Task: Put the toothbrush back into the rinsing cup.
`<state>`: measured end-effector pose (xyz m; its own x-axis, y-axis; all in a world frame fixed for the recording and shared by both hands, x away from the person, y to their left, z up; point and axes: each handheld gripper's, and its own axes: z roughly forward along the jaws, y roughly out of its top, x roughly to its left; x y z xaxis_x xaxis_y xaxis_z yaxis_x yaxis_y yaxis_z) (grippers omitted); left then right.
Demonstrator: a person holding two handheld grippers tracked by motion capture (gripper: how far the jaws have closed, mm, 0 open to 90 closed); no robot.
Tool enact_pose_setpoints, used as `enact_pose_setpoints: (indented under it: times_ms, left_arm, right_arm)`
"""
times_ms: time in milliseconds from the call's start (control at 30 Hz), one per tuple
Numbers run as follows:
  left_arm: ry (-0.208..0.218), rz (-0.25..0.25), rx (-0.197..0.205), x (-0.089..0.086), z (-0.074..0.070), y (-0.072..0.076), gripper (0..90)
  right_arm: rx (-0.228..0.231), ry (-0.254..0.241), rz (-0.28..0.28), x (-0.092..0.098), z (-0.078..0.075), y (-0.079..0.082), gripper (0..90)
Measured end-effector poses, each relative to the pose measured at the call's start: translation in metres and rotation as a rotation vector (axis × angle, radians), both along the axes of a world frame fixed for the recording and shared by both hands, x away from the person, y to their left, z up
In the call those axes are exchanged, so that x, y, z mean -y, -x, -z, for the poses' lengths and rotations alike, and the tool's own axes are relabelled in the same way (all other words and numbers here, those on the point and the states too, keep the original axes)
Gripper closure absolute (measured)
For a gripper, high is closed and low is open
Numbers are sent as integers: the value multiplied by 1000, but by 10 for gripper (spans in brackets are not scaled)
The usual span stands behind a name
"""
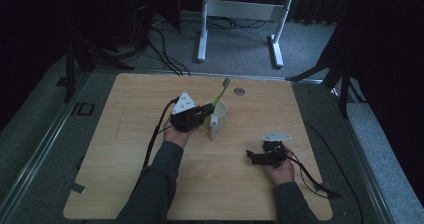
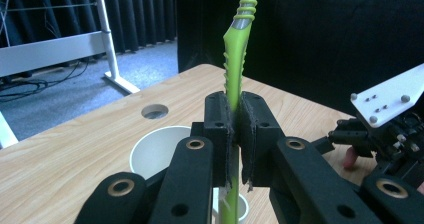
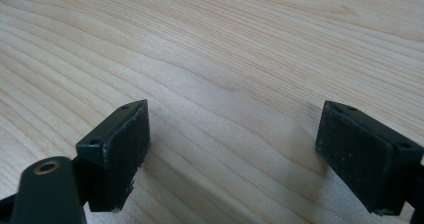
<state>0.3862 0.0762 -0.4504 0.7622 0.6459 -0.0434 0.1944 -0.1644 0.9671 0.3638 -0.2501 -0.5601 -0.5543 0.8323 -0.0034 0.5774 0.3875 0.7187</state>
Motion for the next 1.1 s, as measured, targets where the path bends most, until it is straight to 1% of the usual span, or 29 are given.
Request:
enact_pose_setpoints:
  times_ms: [233,300,333,567,633,667,700,1100]
  left_arm:
    - [32,-1,6,7,2,-3,832]
    - [33,1,8,8,2,-3,832]
    - [42,5,11,10,3,-4,832]
    - [52,5,4,15,9,-7,832]
    - [56,0,11,16,9,-8,832]
    - [70,-4,17,17,9,-9,832]
    - [74,-5,18,18,10,-9,832]
    - [83,-10,12,24,19,-15,831]
  right_arm:
    - [0,0,0,0,0,0,138]
    - [0,0,0,0,0,0,138]
    - [0,0,0,0,0,0,138]
    - [-1,1,0,0,0,0,138]
    - [-1,1,-1,0,0,0,138]
    - [-1,1,-1,0,0,0,138]
    - [-1,1,-1,0,0,0,138]
    - [-2,0,-1,0,0,0,138]
